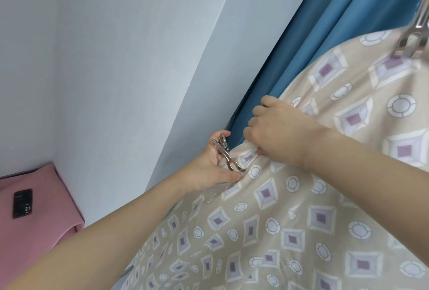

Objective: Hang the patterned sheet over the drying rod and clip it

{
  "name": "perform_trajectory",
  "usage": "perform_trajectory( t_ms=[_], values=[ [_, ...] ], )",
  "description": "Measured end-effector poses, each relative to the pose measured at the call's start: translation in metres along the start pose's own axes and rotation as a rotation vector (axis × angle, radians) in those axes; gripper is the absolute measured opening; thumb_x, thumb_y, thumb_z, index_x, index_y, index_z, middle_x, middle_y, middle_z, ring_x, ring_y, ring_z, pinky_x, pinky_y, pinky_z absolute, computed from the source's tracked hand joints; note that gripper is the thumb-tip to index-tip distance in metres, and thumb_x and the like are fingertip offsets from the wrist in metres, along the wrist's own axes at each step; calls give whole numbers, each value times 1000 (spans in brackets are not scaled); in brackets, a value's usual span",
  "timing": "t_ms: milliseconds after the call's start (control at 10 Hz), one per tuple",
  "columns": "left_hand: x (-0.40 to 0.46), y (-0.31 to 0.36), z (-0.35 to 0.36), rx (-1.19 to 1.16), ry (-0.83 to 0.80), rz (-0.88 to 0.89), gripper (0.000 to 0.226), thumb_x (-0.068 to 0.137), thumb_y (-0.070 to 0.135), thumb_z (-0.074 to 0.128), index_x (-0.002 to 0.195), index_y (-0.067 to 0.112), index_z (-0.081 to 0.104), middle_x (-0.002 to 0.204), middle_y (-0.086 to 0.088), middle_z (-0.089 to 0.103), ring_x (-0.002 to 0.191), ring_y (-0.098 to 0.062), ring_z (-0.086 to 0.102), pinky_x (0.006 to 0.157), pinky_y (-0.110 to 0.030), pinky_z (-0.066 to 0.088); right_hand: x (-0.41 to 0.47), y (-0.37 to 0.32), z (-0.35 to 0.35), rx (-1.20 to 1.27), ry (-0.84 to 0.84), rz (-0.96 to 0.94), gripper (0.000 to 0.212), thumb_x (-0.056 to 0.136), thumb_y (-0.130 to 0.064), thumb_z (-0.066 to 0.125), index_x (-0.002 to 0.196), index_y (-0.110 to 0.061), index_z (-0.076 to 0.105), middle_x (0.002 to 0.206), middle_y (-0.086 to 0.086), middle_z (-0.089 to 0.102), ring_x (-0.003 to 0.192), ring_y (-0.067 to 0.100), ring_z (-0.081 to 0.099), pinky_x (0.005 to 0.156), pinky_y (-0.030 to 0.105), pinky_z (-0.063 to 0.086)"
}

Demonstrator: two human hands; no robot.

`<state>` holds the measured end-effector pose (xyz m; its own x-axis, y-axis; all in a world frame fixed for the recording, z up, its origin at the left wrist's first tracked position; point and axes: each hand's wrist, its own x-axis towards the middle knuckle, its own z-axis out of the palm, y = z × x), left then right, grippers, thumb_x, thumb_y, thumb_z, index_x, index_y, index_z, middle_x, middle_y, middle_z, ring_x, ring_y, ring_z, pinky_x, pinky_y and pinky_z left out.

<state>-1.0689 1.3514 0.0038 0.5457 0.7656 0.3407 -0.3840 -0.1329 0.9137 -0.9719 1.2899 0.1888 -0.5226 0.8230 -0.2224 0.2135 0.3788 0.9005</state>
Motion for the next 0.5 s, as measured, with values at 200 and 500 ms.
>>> perform_trajectory(
  t_ms=[200,500],
  values=[
    [-1,22,-5,-9,27,-41,78,70,-1,80,133,21,40,81,-4,61,69,-9,60,70,-20,49,-14,-4,23,76,313,107,21,76,-21,61,94,-13,67,92,7,63,102,33,57,111,47,28],
    [9,65,-9,218,187,-29,29,84,21,71,110,11,62,100,-4,63,85,-13,63,83,-25,52,-56,-3,9,250,449,355,55,79,-31,52,127,-5,57,137,14,53,135,34,41,115,49,22]
  ],
)
